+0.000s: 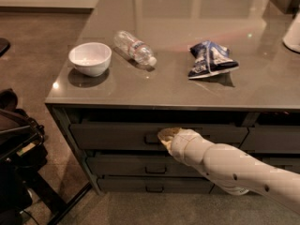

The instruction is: Close top drawer

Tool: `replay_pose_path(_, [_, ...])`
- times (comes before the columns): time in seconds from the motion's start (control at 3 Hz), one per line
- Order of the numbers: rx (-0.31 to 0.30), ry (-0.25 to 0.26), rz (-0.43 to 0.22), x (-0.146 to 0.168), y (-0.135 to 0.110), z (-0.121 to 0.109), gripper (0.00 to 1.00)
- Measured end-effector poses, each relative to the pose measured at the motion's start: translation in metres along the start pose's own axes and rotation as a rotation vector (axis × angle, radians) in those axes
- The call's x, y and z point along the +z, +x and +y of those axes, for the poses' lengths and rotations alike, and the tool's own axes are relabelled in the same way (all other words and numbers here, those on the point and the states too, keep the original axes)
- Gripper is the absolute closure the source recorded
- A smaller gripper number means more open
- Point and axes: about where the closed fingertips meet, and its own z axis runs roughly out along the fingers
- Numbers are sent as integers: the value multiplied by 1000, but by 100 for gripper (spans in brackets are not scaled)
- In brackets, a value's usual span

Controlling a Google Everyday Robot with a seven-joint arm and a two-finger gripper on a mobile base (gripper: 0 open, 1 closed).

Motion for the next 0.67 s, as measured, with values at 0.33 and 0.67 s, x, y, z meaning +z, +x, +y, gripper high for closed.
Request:
replay_pose_path(0.33, [0,0,0,0,0,0,84])
replay_pose_path(0.67, [0,0,0,0,0,0,61])
